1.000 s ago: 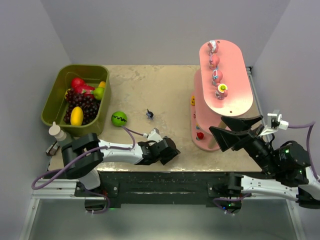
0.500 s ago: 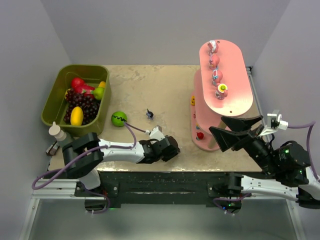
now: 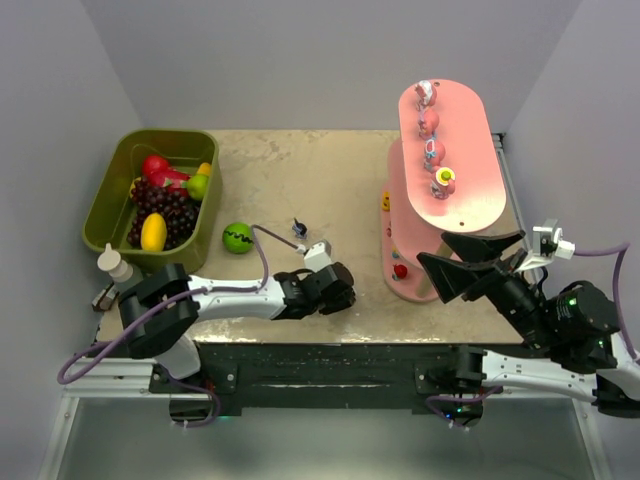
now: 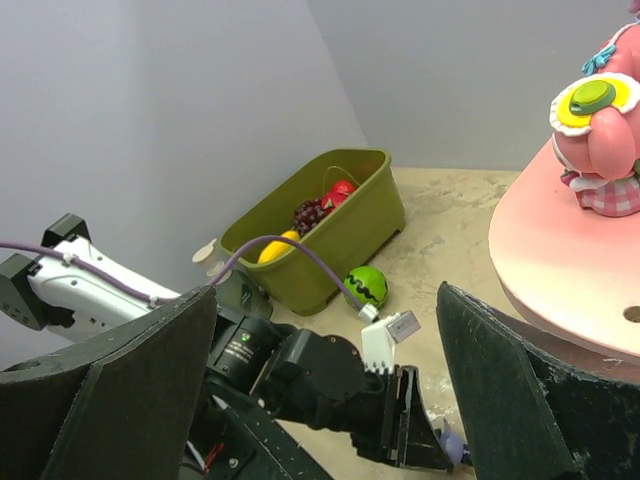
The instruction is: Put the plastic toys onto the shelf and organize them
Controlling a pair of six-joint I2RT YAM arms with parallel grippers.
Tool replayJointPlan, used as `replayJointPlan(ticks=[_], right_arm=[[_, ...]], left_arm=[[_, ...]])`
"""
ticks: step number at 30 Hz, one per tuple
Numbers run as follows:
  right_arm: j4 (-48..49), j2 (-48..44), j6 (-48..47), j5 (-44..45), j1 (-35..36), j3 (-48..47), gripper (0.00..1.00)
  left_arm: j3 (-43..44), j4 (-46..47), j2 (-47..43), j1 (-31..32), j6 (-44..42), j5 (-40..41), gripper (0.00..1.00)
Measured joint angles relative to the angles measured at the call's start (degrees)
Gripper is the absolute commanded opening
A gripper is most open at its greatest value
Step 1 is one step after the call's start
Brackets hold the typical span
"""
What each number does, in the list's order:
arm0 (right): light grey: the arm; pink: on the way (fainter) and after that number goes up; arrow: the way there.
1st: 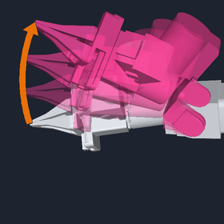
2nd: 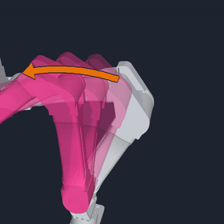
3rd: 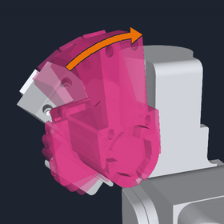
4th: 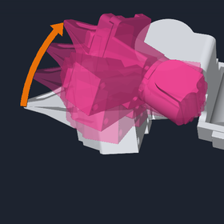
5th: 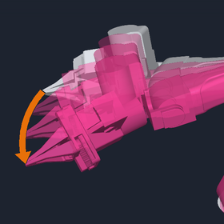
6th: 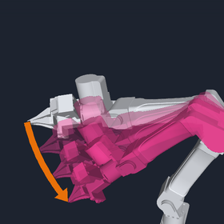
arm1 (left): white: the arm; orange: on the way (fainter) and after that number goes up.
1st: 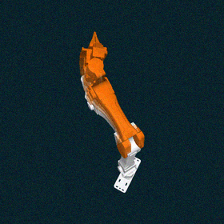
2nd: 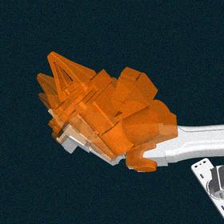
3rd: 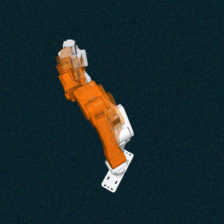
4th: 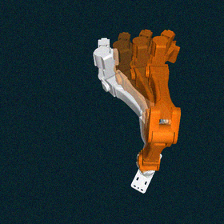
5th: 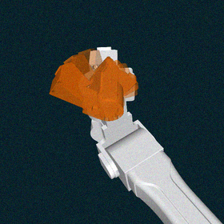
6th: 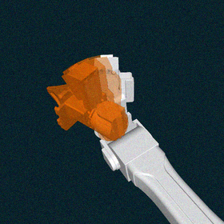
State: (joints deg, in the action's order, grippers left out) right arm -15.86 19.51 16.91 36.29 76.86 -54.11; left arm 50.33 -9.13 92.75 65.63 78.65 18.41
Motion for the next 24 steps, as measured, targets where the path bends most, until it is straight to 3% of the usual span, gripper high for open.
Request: replayJointPlan(ticks=[13, 24], right_arm=[[0.6, 0.4, -0.4, 0.2, 0.0, -1.2, 0.94], [1.0, 0.4, -0.5, 0.2, 0.0, -1.2, 0.94]], left_arm=[[5.2, -4.0, -11.3, -8.3, -9.4, -9.7, 0.28], [20.5, -12.7, -11.4, -9.9, -15.5, -16.6, 0.28]])
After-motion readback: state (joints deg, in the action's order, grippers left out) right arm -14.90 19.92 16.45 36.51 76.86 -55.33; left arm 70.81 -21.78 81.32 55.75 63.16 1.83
